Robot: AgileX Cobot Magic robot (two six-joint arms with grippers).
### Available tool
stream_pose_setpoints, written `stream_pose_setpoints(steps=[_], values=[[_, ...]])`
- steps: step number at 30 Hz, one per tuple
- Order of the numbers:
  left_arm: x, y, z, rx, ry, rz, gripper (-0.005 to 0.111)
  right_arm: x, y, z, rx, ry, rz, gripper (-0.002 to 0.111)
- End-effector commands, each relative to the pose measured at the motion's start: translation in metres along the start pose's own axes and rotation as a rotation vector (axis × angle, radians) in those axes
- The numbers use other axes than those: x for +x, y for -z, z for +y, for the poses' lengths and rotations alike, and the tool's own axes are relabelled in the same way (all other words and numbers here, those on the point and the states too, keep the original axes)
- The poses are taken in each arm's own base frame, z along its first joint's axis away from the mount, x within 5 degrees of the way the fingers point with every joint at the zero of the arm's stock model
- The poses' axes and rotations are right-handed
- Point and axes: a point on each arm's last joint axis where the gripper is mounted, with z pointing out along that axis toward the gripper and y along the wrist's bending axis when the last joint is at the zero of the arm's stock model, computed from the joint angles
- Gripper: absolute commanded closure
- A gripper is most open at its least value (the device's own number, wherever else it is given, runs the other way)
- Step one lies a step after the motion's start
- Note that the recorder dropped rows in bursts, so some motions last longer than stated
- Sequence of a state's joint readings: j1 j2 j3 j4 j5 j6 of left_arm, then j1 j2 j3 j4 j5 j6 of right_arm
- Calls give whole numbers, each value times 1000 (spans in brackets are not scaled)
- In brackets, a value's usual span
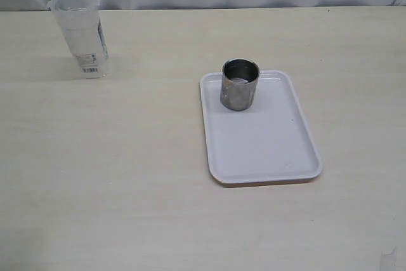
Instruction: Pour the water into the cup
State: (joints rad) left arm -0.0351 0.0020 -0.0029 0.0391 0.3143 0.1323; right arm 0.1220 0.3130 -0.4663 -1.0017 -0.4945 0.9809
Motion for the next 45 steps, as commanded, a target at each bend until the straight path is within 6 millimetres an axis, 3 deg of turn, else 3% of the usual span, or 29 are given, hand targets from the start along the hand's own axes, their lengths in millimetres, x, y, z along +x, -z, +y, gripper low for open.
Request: stream_pose_setpoints(steps=[1, 10, 22, 27, 33, 40, 44, 45], values=[[0, 0, 0, -6, 6, -4, 107, -10, 13, 6, -1, 25, -62, 104], [0, 0, 0, -6, 6, -4, 107, -20, 25, 12, -4, 53, -124, 104], [0, 0, 0, -6, 6, -4, 107, -20, 25, 11, 3, 67, -126, 104], [0, 0, 0, -6, 6, -4, 107, -18, 28, 0, 124, 17, -219, 104], [0, 0, 0, -6, 6, -4, 107, 15, 42, -15, 344, 119, -154, 104], [0, 0, 0, -6, 6, -4, 107, 67, 68, -14, 428, 158, 7, 104], [0, 0, 0, -6, 6, -4, 107, 108, 77, -12, 423, 141, 135, 104], [0, 0, 0, -6, 6, -4, 107, 109, 78, -12, 423, 139, 142, 104]])
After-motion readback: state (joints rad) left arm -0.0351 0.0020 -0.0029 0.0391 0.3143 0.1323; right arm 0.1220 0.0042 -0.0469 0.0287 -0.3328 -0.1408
